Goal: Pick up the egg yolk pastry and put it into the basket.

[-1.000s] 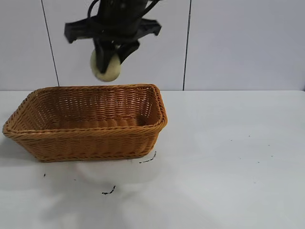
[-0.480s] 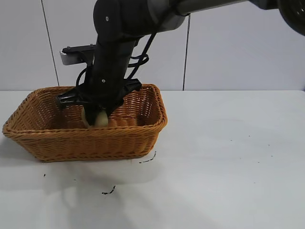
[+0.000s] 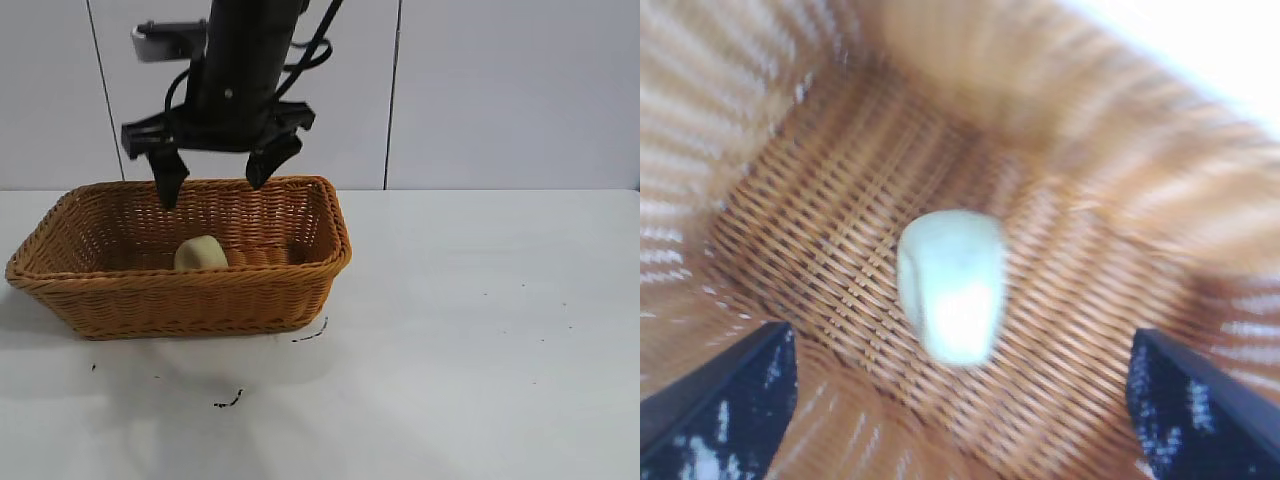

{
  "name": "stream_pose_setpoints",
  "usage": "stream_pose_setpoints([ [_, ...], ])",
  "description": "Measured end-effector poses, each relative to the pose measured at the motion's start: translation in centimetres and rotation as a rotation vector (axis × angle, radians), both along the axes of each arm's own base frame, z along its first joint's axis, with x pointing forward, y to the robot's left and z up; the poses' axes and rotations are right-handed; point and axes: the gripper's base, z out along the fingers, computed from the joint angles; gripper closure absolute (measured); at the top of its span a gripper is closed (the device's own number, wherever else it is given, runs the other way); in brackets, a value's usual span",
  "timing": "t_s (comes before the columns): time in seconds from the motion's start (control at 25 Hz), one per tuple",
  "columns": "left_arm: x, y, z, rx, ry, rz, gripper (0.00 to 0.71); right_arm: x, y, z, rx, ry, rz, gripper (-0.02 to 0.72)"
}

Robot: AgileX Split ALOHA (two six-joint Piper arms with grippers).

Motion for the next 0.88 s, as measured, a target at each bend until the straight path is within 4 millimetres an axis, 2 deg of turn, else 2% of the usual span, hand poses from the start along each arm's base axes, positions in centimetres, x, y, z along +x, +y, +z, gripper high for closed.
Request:
stream_pose_setpoints([
  [0.12,0.0,0.0,0.0,0.000,0.000,0.000,0.017,1.4,-3.4,1.6,-0.012,0.008,-0.072,0.057],
  [0.28,0.0,0.0,0.0,0.000,0.000,0.000,0.017,4.0,-8.6,1.7,-0.038,0.043,-0.191,0.057],
  [0.48,0.0,0.0,0.0,0.000,0.000,0.000,0.017,6.9,-17.1,1.4,-0.067,0.098,-0.373,0.057],
  [0.52,0.0,0.0,0.0,0.000,0.000,0.000,0.017,6.9,-17.1,1.4,-0.067,0.098,-0.373,0.057],
  [0.56,0.0,0.0,0.0,0.000,0.000,0.000,0.017,7.2,-18.5,1.4,-0.073,0.106,-0.402,0.057],
  [0.64,0.0,0.0,0.0,0.000,0.000,0.000,0.017,7.8,-21.6,1.3,-0.090,0.126,-0.467,0.057],
  [0.68,0.0,0.0,0.0,0.000,0.000,0.000,0.017,8.0,-24.2,1.2,-0.100,0.150,-0.519,0.057],
  [0.72,0.0,0.0,0.0,0.000,0.000,0.000,0.017,8.0,-24.2,1.2,-0.100,0.150,-0.519,0.057],
  [0.8,0.0,0.0,0.0,0.000,0.000,0.000,0.017,7.8,-27.0,1.0,-0.129,0.215,-0.564,0.057],
  [0.88,0.0,0.0,0.0,0.000,0.000,0.000,0.017,7.6,-28.0,0.9,-0.141,0.237,-0.571,0.057],
])
